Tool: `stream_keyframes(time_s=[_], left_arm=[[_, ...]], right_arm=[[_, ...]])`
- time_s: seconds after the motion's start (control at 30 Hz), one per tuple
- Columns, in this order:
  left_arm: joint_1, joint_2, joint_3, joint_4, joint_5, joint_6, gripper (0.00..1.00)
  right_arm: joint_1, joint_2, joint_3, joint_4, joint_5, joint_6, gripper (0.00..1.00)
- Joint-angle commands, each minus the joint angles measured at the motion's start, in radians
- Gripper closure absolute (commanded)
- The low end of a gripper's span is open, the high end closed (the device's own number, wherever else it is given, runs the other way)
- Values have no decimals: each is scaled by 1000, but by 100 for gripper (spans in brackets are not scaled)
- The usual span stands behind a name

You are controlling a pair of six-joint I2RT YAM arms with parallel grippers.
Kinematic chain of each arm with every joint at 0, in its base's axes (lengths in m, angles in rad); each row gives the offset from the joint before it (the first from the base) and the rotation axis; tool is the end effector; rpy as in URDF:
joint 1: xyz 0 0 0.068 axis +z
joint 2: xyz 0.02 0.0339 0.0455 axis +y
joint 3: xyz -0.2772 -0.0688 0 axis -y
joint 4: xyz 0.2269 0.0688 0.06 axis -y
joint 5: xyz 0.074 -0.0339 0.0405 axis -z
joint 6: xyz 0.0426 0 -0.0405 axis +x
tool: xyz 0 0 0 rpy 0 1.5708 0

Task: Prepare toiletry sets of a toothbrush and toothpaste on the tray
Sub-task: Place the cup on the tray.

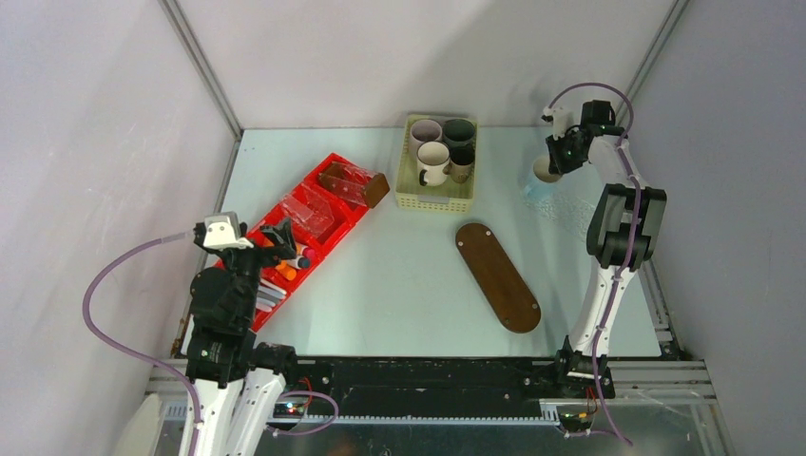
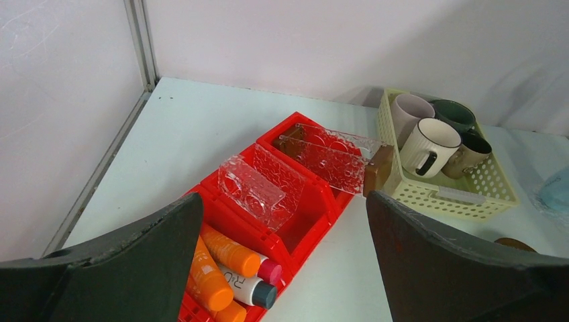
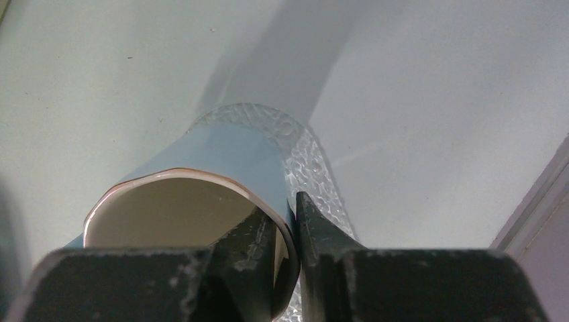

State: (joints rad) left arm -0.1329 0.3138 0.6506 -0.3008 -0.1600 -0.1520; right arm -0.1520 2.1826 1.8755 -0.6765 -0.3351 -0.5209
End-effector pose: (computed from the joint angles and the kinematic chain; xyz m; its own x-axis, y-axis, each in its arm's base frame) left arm 0.0670 -0.0021 0.3349 0.0393 -0.1561 -0.9870 -0.0213 0.9874 -0.1570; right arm 0.4735 -0.0584 0.2339 -0.6953 -0.3690 -0.6168 -0.4417 0.8963 -0.0383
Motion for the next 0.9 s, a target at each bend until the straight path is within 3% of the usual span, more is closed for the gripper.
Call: stream_keyframes(time_s=[0.0, 0.2, 0.4, 0.63, 0.7, 0.87], left_arm=[[-2, 11, 11, 37, 25, 23, 2], [-3, 11, 10, 37, 27, 23, 2], [-3, 5, 11, 36, 27, 23, 2], [-3, -11, 11, 37, 24, 21, 2], [-2, -16, 9, 37, 24, 19, 2], [-4, -22, 8, 37, 26, 17, 2]], right_arm=[[5, -17, 54, 25, -28, -17, 76], [8, -44, 56, 45, -22, 24, 45], [25, -95, 56, 73, 70, 129, 23], [63, -227, -35, 158, 277, 472, 15], [74, -269, -83, 177, 386, 597, 15], [93, -332, -185, 179, 488, 859, 17]])
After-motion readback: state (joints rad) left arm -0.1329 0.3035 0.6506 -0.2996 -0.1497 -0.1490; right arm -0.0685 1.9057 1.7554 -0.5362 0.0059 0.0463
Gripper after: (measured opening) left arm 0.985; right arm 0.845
